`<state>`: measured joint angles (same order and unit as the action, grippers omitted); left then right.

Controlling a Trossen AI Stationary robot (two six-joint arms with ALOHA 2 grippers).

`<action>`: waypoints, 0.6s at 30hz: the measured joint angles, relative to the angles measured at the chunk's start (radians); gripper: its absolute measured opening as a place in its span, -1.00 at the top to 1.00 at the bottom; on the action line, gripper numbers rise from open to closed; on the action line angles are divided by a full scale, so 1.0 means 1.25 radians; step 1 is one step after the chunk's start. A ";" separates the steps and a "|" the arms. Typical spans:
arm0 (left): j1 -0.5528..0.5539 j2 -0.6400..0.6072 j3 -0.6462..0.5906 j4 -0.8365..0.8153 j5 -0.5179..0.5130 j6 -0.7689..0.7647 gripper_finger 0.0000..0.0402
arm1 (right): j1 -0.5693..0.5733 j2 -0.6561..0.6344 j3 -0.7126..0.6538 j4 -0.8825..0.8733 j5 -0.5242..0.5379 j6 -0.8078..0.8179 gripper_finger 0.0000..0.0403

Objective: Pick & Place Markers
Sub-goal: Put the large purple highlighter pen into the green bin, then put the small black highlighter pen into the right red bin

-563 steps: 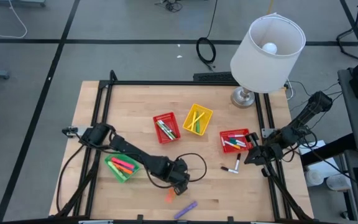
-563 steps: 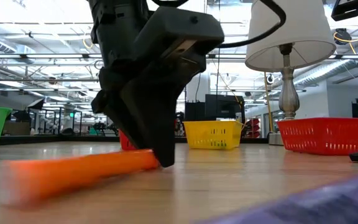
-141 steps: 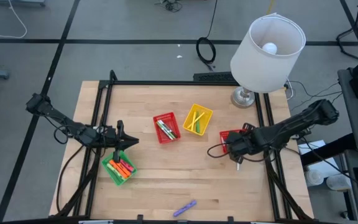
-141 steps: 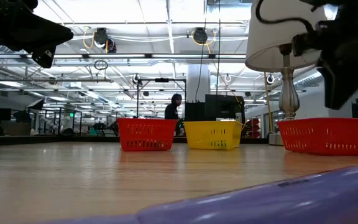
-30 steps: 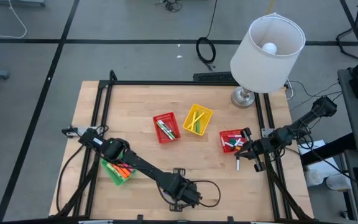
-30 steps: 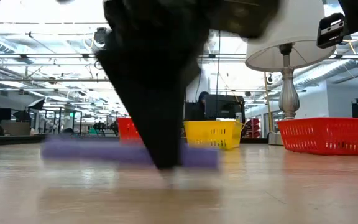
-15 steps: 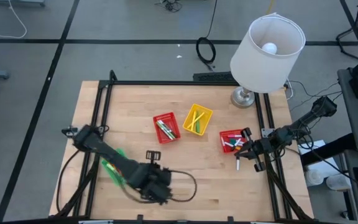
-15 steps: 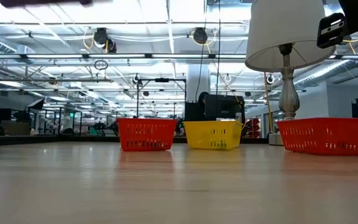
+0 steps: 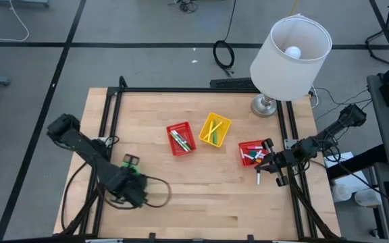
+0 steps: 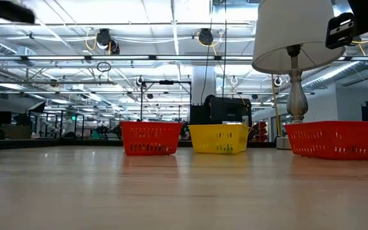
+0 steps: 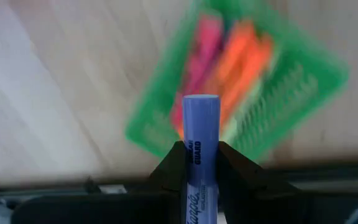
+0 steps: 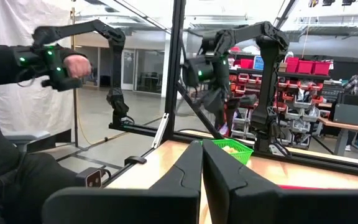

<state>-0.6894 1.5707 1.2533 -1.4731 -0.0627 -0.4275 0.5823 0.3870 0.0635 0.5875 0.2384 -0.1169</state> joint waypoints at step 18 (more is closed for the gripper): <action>0.041 -0.036 -0.220 0.162 0.090 0.008 0.23 | 0.000 0.000 0.000 0.018 0.000 -0.023 1.00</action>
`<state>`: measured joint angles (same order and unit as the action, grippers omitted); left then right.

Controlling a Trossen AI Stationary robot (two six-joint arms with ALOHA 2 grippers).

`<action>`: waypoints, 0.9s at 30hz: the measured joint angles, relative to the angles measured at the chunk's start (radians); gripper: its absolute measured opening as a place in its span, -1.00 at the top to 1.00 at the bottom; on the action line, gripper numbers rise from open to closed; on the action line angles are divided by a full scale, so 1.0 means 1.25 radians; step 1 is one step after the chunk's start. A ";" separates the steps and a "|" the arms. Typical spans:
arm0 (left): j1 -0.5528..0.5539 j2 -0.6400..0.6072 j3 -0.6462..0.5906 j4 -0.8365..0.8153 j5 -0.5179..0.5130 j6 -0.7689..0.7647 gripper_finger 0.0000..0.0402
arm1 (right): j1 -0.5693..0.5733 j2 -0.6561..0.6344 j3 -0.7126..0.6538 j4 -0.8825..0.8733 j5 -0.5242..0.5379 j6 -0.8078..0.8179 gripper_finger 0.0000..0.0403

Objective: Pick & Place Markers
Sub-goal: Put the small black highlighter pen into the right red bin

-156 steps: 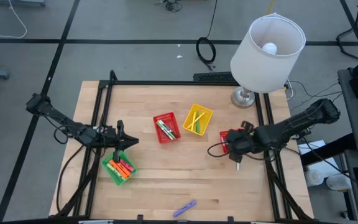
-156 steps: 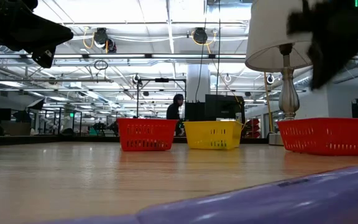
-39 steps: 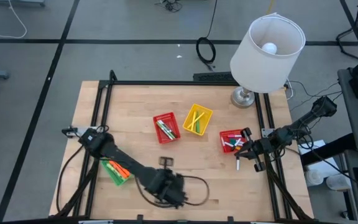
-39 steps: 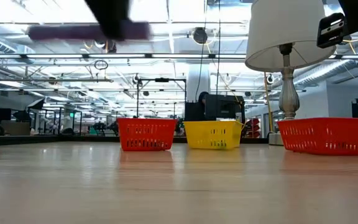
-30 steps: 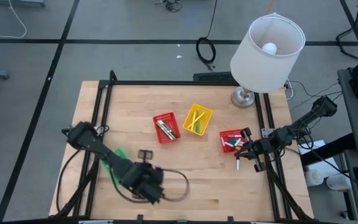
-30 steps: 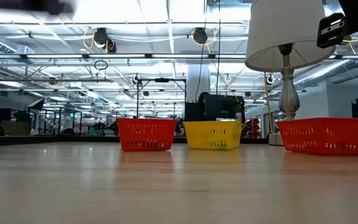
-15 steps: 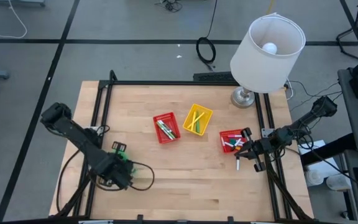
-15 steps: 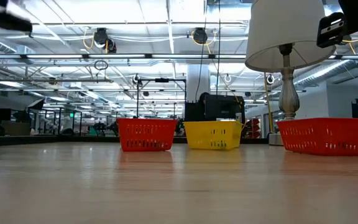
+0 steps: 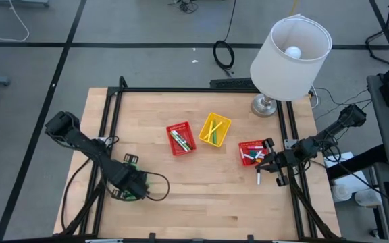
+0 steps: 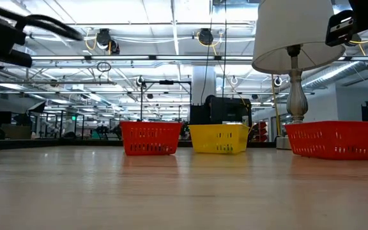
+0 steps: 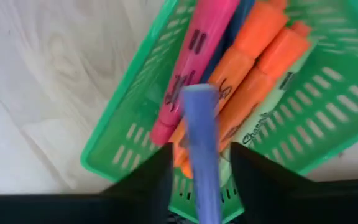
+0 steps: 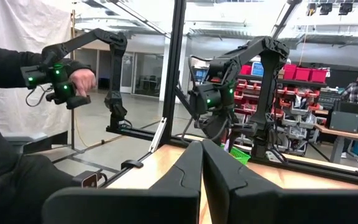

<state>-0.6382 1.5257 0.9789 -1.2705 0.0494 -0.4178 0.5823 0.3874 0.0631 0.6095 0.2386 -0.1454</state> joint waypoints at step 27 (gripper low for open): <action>0.238 -0.564 -0.247 0.892 -0.058 0.330 0.98 | 0.000 0.000 0.000 0.009 -0.003 -0.019 1.00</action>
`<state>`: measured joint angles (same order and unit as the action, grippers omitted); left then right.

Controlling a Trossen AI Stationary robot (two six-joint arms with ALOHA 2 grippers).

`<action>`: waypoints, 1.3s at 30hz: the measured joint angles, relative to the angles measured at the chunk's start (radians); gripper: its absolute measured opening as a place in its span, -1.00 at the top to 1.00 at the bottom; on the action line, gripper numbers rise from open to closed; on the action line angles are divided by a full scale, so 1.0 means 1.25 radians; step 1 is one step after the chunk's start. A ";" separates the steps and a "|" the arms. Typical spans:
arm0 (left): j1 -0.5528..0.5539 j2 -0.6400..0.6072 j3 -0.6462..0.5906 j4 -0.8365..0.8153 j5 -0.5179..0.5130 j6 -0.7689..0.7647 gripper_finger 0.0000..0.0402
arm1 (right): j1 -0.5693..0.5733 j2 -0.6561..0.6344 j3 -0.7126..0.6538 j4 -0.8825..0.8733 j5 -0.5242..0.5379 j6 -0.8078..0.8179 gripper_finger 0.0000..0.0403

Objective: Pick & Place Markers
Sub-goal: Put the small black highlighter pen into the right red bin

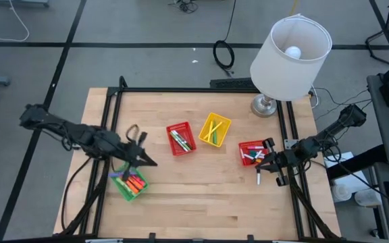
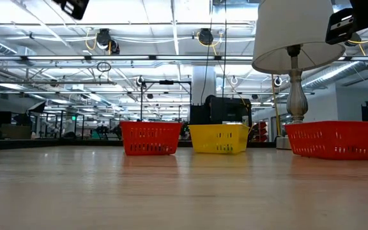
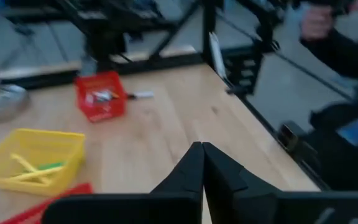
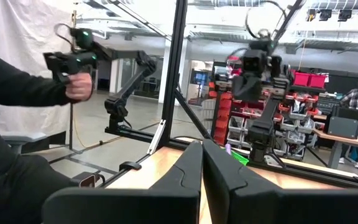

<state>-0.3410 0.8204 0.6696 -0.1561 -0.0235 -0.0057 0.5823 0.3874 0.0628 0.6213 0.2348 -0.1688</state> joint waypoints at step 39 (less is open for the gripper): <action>0.080 -0.489 -0.523 0.188 -0.337 -0.005 0.98 | 0.038 0.393 0.537 -0.699 0.315 0.386 1.00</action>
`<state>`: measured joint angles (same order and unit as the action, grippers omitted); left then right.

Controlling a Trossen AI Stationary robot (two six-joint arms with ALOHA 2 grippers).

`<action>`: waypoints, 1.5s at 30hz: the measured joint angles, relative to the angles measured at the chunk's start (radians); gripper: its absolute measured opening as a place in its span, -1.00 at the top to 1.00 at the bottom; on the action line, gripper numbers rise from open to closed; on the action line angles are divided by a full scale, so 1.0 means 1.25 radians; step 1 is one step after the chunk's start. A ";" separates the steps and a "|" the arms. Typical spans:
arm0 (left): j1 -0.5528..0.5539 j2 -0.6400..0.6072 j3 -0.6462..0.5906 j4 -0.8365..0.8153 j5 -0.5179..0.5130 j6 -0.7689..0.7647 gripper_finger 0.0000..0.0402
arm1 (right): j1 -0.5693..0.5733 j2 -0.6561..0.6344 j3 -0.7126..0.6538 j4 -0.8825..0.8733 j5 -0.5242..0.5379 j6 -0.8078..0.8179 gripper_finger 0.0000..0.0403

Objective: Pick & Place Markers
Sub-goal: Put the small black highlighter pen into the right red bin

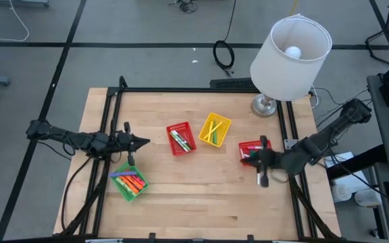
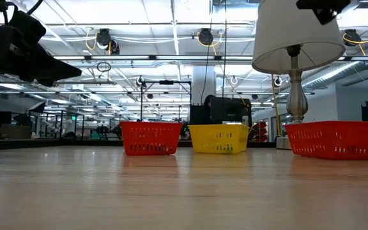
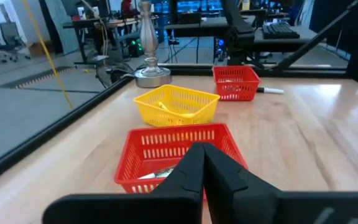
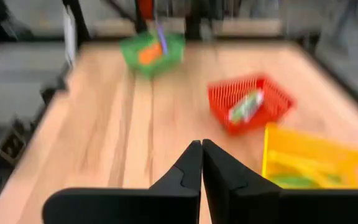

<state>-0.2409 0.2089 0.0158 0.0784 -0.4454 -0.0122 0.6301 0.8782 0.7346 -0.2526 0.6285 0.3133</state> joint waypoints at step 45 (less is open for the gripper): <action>-0.001 0.000 0.000 0.001 0.146 -0.248 0.77 | 0.028 0.517 0.064 -0.512 -0.439 1.203 -0.04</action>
<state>-0.2417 0.2089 0.0162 0.0792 -0.2626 -0.3217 0.6654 1.5241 0.8151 -0.8925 0.0799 1.8175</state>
